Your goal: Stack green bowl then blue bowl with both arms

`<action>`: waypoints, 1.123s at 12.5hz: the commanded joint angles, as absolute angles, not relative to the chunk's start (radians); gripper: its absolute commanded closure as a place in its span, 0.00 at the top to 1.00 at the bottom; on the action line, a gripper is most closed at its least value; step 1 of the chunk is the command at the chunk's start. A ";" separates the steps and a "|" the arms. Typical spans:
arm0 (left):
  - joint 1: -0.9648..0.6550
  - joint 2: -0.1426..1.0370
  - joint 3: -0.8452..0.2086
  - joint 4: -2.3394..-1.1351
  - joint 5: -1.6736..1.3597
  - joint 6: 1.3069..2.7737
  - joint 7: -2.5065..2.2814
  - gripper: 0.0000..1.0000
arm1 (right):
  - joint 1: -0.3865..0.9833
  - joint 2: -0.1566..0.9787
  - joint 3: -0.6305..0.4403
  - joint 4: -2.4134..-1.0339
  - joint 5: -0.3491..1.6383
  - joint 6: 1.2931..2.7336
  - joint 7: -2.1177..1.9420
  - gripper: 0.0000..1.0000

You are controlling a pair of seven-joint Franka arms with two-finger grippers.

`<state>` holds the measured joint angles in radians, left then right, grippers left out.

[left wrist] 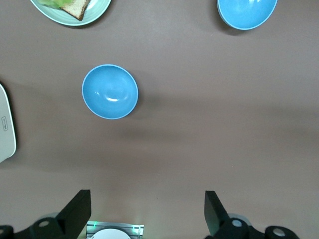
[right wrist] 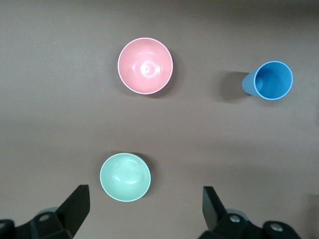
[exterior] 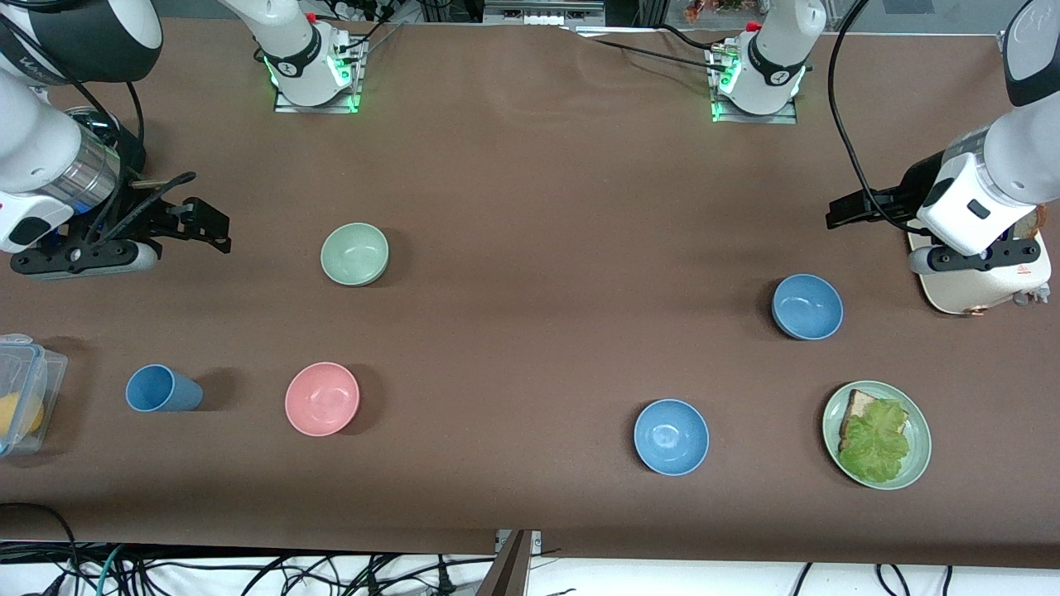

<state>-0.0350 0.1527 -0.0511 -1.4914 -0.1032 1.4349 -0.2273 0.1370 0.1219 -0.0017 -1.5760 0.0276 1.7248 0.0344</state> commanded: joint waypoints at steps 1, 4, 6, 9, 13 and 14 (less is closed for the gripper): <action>-0.031 0.156 -0.049 -1.479 -0.126 1.433 -0.206 1.00 | 0.129 0.108 0.005 -1.569 0.008 1.695 0.044 1.00; -0.031 0.158 -0.049 -1.477 -0.126 1.433 -0.206 1.00 | 0.129 0.106 0.005 -1.565 -0.002 1.689 0.040 1.00; -0.031 0.160 -0.049 -1.479 -0.126 1.433 -0.206 1.00 | 0.130 0.104 0.008 -1.569 -0.002 1.658 0.063 1.00; -0.031 0.163 -0.049 -1.477 -0.127 1.433 -0.206 1.00 | 0.133 0.098 0.011 -1.581 -0.005 1.638 0.132 1.00; -0.031 0.175 -0.049 -1.454 -0.126 1.433 -0.206 1.00 | 0.137 0.100 0.012 -1.583 -0.005 1.635 0.104 1.00; -0.029 0.176 -0.049 -1.451 -0.126 1.433 -0.206 1.00 | 0.137 0.100 0.012 -1.583 -0.003 1.635 0.089 1.00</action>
<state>-0.0350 0.1561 -0.0511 -1.4867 -0.1033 1.4365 -0.2273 0.1375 0.1133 0.0056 -1.5768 0.0103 1.6492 0.1069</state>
